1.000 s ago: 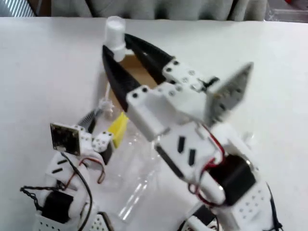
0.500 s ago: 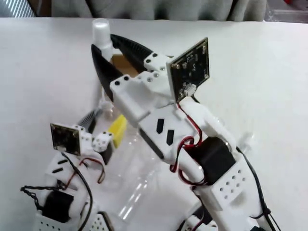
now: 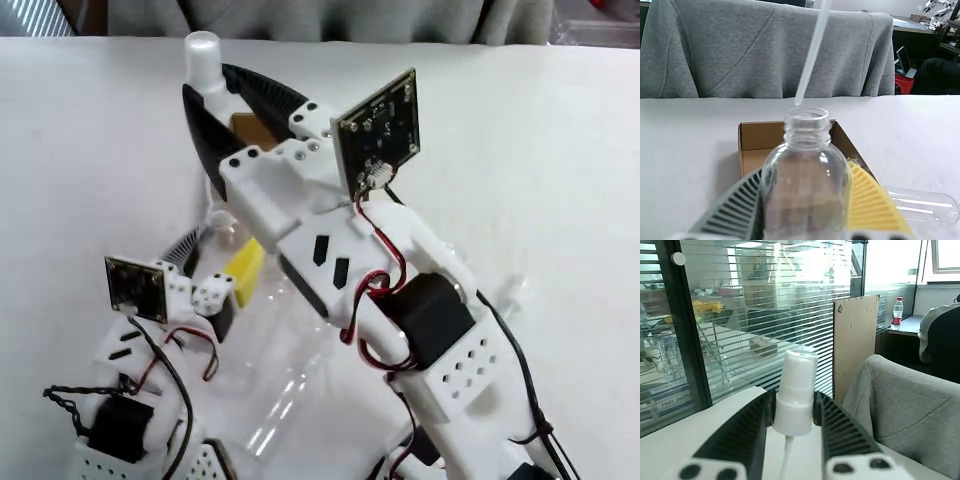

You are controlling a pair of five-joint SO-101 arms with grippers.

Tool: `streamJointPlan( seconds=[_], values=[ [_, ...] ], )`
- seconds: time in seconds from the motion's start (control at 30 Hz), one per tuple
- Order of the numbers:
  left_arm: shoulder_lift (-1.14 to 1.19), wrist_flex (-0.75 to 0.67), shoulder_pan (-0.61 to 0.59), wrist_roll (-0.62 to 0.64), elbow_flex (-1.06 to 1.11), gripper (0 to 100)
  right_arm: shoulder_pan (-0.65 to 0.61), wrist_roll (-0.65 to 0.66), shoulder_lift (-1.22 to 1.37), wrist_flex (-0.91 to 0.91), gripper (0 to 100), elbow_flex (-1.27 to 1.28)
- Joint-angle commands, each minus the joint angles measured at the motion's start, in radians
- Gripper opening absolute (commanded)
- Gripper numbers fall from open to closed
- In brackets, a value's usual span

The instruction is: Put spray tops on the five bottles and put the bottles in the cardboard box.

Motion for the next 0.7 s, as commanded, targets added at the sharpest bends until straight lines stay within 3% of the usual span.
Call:
streamJointPlan(
  seconds=[0.0,0.67],
  values=[
    [-0.015,-0.026,0.004,-0.012,-0.015,2,0.012,0.000,-0.007,0.016,1.6,-0.043],
    [-0.015,-0.026,0.004,-0.012,-0.017,2,0.013,-0.003,-0.007,0.064,1.6,0.049]
  ],
)
